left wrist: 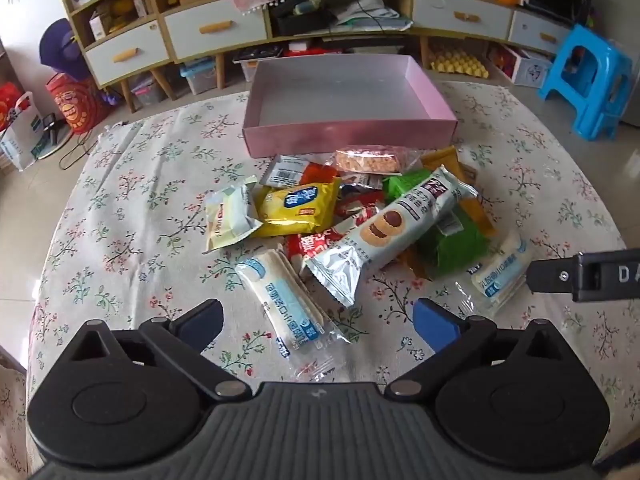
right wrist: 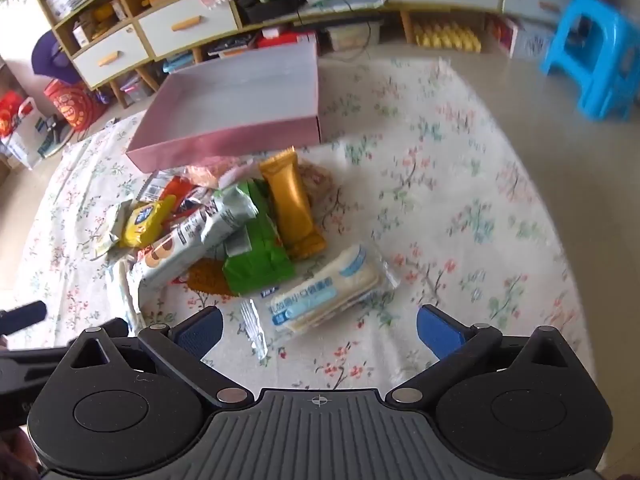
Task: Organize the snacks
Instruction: 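Grasp the chocolate cookie bar with the left tool while the right tool grasps the white bread packet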
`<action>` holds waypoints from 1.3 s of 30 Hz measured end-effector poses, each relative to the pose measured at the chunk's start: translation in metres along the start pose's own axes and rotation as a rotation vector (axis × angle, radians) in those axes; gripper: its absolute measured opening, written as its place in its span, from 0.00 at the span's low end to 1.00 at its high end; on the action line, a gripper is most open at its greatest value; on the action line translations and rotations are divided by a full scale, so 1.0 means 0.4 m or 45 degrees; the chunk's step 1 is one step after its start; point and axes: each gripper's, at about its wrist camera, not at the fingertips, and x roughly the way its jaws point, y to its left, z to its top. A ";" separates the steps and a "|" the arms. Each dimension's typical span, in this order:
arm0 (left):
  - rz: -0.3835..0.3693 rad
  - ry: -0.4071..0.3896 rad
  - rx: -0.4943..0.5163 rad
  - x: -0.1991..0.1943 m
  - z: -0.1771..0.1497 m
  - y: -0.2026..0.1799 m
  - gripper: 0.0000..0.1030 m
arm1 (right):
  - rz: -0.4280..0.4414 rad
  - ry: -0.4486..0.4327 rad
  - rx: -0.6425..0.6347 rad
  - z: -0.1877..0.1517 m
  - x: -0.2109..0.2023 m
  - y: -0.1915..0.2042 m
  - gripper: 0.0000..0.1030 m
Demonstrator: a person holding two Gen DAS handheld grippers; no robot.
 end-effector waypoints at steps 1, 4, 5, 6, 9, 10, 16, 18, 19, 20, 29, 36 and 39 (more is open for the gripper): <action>-0.006 0.004 0.013 0.003 -0.002 -0.003 0.97 | 0.004 0.012 0.014 0.000 0.007 -0.005 1.00; -0.018 -0.006 0.069 0.007 -0.005 -0.019 0.95 | -0.006 0.040 0.025 -0.005 0.031 -0.008 1.00; -0.016 -0.012 0.084 0.007 -0.005 -0.024 0.94 | -0.002 0.055 0.032 -0.007 0.040 -0.008 1.00; -0.016 -0.019 0.100 0.009 -0.002 -0.029 0.93 | 0.004 0.070 0.039 -0.009 0.050 -0.007 1.00; -0.032 -0.030 0.116 0.015 0.006 -0.033 0.88 | 0.026 0.099 0.069 -0.010 0.071 -0.002 1.00; -0.044 -0.028 0.117 0.019 0.008 -0.033 0.86 | 0.032 0.101 0.084 -0.006 0.073 -0.005 1.00; -0.110 0.004 0.071 0.042 0.022 -0.009 0.67 | 0.053 0.078 0.230 0.015 0.087 -0.044 1.00; -0.119 -0.018 0.061 0.039 0.027 -0.002 0.66 | 0.092 0.077 0.308 0.019 0.095 -0.065 1.00; -0.118 -0.034 0.066 0.037 0.030 -0.002 0.66 | 0.103 0.084 0.340 0.021 0.099 -0.076 1.00; -0.121 -0.049 0.079 0.034 0.033 -0.005 0.66 | 0.131 0.101 0.376 0.020 0.104 -0.083 1.00; -0.096 -0.141 0.324 0.083 0.085 -0.079 0.70 | 0.120 0.121 0.464 0.020 0.141 -0.087 0.89; -0.109 -0.059 0.383 0.153 0.089 -0.090 0.69 | 0.102 0.122 0.534 0.023 0.174 -0.096 0.73; -0.083 -0.047 0.420 0.174 0.090 -0.096 0.63 | 0.064 0.094 0.554 0.030 0.181 -0.093 0.69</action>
